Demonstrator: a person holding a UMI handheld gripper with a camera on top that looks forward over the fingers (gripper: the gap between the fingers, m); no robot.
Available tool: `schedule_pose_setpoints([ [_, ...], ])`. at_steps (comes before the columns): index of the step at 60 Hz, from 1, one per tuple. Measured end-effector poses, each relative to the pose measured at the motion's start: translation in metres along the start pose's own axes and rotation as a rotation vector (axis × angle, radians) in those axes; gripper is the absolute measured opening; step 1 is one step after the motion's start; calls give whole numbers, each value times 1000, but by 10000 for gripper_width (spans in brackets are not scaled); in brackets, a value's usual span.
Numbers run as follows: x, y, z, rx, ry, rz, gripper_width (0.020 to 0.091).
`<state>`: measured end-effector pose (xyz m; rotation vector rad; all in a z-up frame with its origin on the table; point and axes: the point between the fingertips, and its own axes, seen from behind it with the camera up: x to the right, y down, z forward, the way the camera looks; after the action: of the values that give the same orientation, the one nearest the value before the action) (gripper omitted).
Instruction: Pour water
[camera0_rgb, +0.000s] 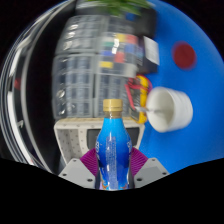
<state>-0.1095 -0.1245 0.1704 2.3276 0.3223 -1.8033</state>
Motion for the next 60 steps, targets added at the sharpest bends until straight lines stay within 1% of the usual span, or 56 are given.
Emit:
schedule_pose_setpoints([
  [4, -23, -19, -8, 29, -17, -220, 387],
  [9, -48, -48, -17, 84, -52, -483, 389],
  [10, -56, -52, -22, 81, -39, -532, 388],
  [14, -72, -73, -29, 116, -42, -716, 388],
  [20, -84, -112, -43, 191, -17, -957, 388],
  [21, -80, -120, -41, 226, -32, -991, 388],
  [27, -78, -162, -53, 270, 41, -1145, 388],
  [32, -58, -198, -57, 329, 97, -1237, 386],
  [35, -45, -215, -60, 349, 135, -1269, 385],
  [41, -16, -245, -60, 372, 201, -1315, 387],
  [47, 20, -264, -51, 350, 247, -1346, 386],
  [57, 67, -276, -41, 337, 290, -1403, 384],
  [58, 72, -277, -41, 336, 294, -1408, 406],
  [60, 83, -277, -41, 328, 304, -1411, 412],
])
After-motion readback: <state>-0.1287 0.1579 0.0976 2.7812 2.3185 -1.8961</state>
